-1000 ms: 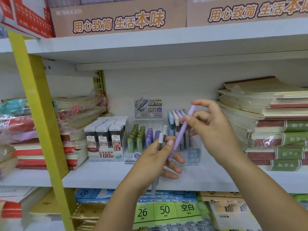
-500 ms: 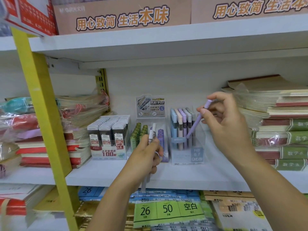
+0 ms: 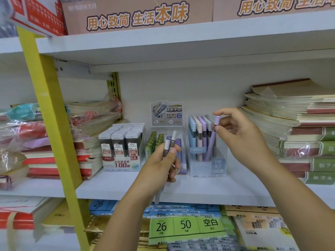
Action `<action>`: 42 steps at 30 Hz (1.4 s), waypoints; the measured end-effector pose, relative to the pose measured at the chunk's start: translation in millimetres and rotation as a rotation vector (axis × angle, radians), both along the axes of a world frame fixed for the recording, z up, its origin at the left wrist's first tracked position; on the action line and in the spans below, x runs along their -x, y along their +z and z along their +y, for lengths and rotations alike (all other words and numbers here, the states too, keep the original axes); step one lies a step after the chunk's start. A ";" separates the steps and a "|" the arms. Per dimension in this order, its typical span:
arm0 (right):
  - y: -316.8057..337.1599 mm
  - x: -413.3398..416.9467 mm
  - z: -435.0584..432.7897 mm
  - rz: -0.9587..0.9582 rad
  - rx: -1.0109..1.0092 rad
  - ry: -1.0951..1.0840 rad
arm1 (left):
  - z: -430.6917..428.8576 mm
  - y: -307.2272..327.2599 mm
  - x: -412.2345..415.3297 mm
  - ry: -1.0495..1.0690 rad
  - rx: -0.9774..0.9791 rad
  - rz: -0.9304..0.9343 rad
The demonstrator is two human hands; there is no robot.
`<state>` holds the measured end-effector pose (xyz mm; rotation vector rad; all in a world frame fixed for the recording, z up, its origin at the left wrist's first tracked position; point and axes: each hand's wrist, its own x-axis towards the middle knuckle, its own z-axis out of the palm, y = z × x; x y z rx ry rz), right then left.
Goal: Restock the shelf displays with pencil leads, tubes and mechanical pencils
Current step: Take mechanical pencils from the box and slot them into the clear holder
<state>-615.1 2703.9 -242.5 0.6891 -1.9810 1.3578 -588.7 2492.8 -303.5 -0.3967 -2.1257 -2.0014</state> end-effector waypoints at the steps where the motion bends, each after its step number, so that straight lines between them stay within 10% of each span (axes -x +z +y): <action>1: -0.7 0.5 -0.1 0.005 -0.010 -0.012 | -0.2 0.0 -0.3 -0.002 0.011 0.005; 19: -11.9 2.7 -12.5 0.122 -0.292 -0.303 | 6.8 5.4 -6.4 -0.176 -0.112 -0.048; 29: -5.6 -23.9 -20.6 -0.215 0.049 0.314 | 27.4 10.9 -15.9 -0.257 0.048 0.028; 35: 13.6 -22.2 1.8 -0.017 0.376 0.205 | 20.5 9.3 -13.1 -0.209 0.076 0.009; 42: 12.9 -13.1 19.8 0.129 0.167 -0.008 | 18.2 8.6 -5.3 -0.234 -0.093 -0.124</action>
